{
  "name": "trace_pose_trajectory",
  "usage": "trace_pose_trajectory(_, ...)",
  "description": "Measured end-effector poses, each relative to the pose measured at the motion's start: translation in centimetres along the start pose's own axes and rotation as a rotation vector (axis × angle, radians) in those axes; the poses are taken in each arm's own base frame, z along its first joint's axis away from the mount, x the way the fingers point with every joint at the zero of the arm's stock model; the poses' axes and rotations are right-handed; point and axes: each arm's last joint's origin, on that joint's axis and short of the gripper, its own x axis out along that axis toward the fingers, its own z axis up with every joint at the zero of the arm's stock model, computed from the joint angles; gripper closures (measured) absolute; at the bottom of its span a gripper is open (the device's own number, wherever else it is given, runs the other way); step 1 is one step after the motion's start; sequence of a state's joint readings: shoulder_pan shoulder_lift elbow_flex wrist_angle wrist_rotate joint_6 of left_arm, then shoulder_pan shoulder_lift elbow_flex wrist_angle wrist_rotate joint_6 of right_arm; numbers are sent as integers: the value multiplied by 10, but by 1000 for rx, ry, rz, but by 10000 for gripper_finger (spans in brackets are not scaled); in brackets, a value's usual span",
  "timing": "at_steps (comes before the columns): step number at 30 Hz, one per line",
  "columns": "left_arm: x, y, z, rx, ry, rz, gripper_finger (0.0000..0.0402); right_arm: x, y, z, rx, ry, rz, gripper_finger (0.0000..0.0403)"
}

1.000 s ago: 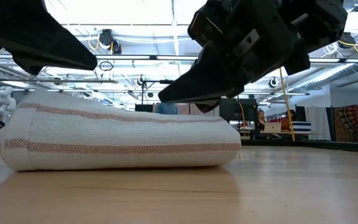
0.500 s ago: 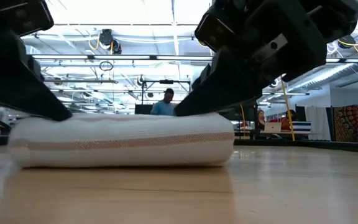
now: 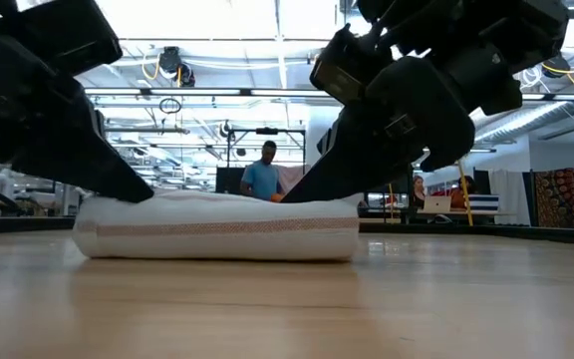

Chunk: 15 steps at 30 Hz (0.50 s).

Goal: Roll towel
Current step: Roll the white towel

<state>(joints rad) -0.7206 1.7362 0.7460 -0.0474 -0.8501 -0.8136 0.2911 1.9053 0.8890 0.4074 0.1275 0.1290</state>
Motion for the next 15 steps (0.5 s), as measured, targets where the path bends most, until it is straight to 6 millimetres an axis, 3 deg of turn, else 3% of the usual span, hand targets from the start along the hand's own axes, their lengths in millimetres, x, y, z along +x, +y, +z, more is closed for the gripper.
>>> trace_pose_trajectory(6,0,4,8,-11,15,-14,354,0,-10,3,7,-1,-4,402)
trace_pose_trajectory(15,-18,7,25,-21,4,-99,354,-18,-9,22,21,-62,38,402)
